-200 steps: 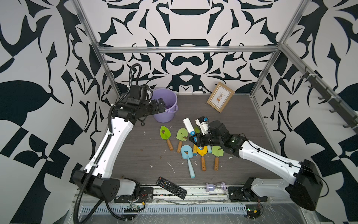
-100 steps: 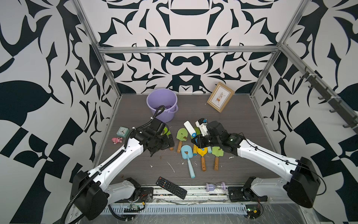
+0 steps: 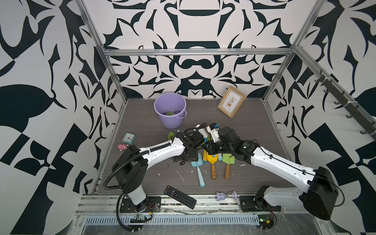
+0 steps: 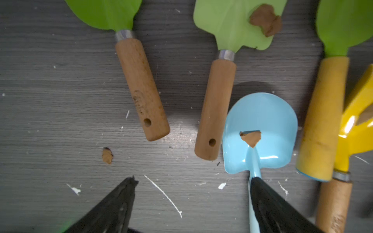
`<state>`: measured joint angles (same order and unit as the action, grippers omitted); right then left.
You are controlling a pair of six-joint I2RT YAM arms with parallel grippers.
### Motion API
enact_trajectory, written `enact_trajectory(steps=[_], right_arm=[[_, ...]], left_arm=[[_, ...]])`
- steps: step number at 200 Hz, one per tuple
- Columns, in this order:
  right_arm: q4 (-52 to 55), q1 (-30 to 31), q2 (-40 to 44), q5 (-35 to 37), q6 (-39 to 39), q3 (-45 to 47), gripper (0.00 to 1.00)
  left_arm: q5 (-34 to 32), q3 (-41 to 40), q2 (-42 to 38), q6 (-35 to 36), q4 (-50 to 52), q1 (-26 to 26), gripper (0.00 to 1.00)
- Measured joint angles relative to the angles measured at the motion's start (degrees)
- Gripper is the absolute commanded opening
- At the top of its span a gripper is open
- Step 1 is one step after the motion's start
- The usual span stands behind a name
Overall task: Brush the soil off the hand trowel and place it into the bucket
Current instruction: Pick up the hand trowel from the center of the board.
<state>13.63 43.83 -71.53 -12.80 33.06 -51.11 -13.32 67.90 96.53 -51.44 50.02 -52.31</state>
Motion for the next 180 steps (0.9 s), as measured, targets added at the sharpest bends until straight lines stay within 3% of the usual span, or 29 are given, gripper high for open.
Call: enact_trajectory(steps=[65, 95, 137, 180], right_arm=[[-0.3, -0.2, 2.1, 0.7, 0.4, 1.2, 0.00], [-0.6, -0.3, 2.1, 0.7, 0.4, 1.3, 0.00], [-1.0, -0.3, 2.1, 0.7, 0.4, 1.4, 0.00], [-1.1, -0.3, 2.1, 0.7, 0.6, 1.4, 0.00]], left_arm=[[0.1, -0.1, -1.0, 0.2, -2.9, 3.1, 0.86], [1.6, -2.5, -2.6, 0.4, -6.0, 6.6, 0.76], [3.0, -6.0, -4.0, 0.7, -8.3, 10.7, 0.72], [4.4, -6.6, -3.6, 1.7, -10.5, 11.3, 0.69]])
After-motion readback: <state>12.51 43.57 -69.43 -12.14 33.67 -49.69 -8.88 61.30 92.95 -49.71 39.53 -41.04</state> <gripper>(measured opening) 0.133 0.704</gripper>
